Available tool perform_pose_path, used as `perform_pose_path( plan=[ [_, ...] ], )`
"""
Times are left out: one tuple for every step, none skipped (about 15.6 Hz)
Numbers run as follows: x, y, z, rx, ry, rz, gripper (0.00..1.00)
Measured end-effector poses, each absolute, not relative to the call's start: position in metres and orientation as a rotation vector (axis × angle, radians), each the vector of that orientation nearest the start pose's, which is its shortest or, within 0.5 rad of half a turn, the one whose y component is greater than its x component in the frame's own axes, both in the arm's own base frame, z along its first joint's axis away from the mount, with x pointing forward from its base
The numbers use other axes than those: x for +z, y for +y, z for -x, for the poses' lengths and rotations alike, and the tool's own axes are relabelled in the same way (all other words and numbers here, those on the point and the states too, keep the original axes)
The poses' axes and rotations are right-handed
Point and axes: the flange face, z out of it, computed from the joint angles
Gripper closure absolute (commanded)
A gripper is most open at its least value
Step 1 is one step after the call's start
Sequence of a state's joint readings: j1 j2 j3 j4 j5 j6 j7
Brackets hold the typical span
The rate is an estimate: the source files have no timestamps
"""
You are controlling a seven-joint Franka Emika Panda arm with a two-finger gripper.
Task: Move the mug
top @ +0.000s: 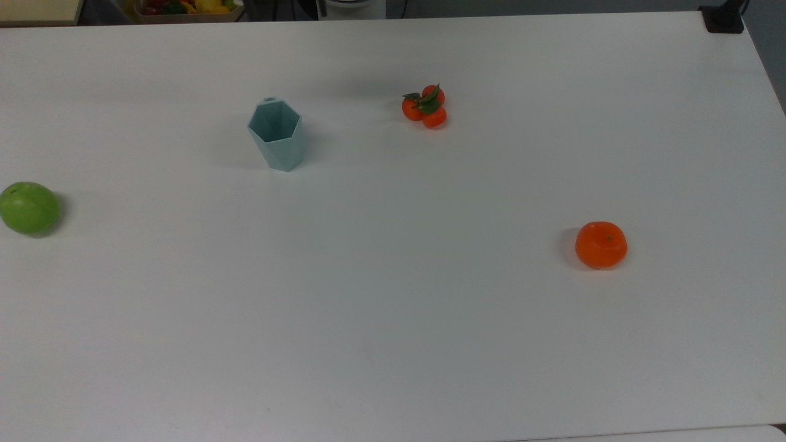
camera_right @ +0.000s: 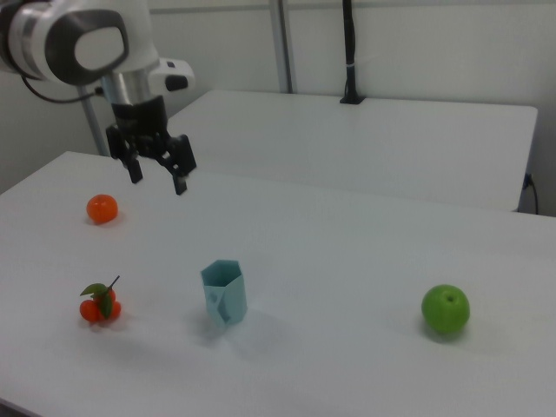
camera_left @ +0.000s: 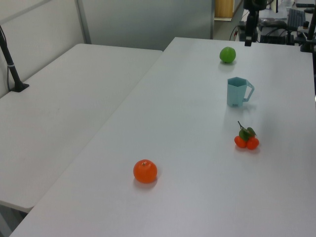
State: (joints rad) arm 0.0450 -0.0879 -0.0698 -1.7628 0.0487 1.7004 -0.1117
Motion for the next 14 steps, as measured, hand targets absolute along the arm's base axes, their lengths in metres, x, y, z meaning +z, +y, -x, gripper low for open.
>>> perform_pose_path(
  plan=[
    [0.601, -0.002, -0.536, -0.056, -0.072, 3.076, 0.00],
    [0.606, 0.004, -0.536, -0.064, -0.016, 3.070, 0.00],
    [0.608, 0.010, -0.536, -0.067, 0.030, 3.068, 0.00],
    [0.608, 0.014, -0.536, -0.065, 0.062, 3.067, 0.00],
    [0.608, 0.016, -0.537, -0.067, 0.077, 3.066, 0.00],
    [0.608, 0.017, -0.540, -0.086, 0.083, 3.065, 0.00],
    [0.609, 0.017, -0.543, -0.123, 0.085, 3.062, 0.00],
    [0.610, 0.017, -0.547, -0.158, 0.087, 3.060, 0.00],
    [0.611, 0.017, -0.550, -0.191, 0.084, 3.057, 0.00],
    [0.611, 0.016, -0.554, -0.216, 0.069, 3.056, 0.00],
    [0.611, 0.016, -0.556, -0.233, 0.041, 3.057, 0.00],
    [0.610, 0.016, -0.559, -0.249, -0.003, 3.058, 0.00],
    [0.609, 0.016, -0.560, -0.257, -0.041, 3.060, 0.00],
    [0.608, 0.016, -0.562, -0.261, -0.079, 3.061, 0.00]
  ],
)
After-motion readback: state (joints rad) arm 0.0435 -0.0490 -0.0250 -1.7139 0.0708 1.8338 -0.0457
